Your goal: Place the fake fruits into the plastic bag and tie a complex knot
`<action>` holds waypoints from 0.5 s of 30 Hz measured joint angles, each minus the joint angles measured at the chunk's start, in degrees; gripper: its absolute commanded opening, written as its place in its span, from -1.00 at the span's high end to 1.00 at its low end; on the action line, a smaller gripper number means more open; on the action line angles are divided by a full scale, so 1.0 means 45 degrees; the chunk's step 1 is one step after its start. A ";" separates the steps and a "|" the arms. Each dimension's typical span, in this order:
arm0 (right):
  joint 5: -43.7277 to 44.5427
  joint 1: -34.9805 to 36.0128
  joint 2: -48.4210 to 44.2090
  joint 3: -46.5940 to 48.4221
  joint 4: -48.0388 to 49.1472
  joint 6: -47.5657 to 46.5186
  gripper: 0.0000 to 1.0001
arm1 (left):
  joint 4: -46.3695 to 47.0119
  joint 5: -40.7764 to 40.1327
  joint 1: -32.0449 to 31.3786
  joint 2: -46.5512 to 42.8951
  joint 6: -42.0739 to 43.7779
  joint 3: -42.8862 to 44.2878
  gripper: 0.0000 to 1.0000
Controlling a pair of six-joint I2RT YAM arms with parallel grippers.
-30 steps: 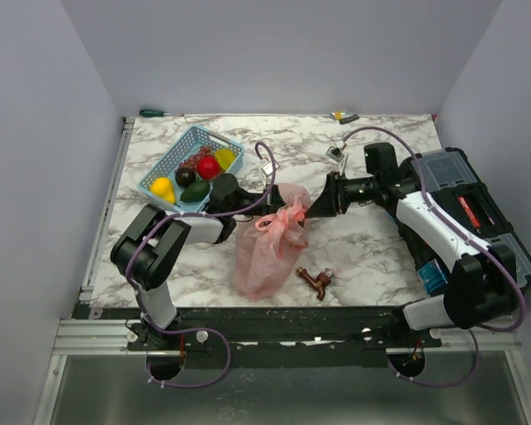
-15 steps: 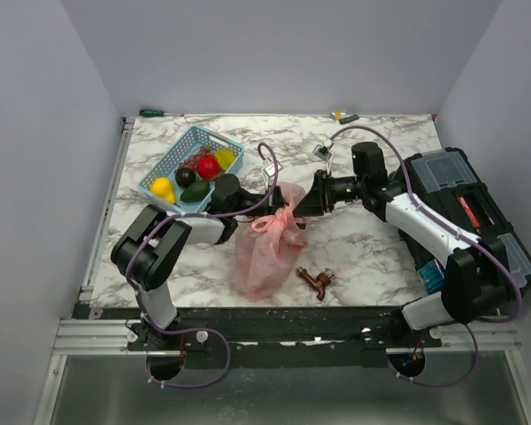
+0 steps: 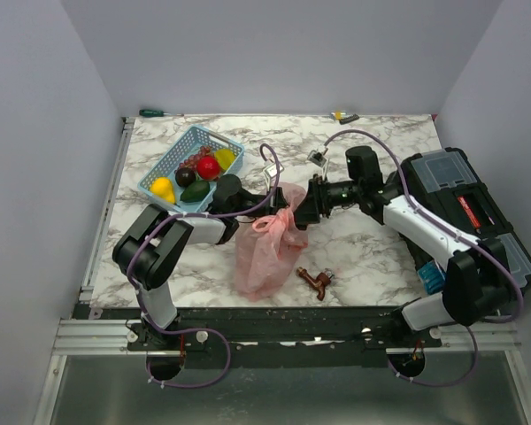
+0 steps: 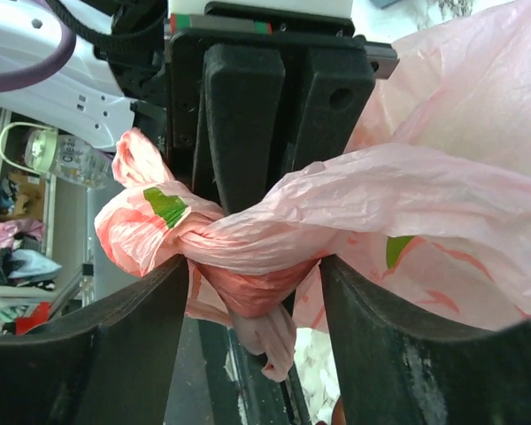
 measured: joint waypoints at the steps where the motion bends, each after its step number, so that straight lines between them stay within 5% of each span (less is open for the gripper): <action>1: 0.0000 -0.0049 -0.0121 0.0000 -0.0306 -0.0165 -0.37 | 0.0000 0.0000 -0.0024 0.0000 0.0000 0.0000 1.00; 9: -0.0005 -0.0641 -0.0913 0.0073 -0.2472 -0.1302 -0.57 | 0.0078 0.0000 -0.0029 0.0000 0.0005 0.0000 1.00; 15: -0.0015 -0.1379 -0.1166 0.0437 -0.4172 -0.2453 -0.11 | 0.0078 0.0000 -0.0029 0.0000 0.0005 0.0049 1.00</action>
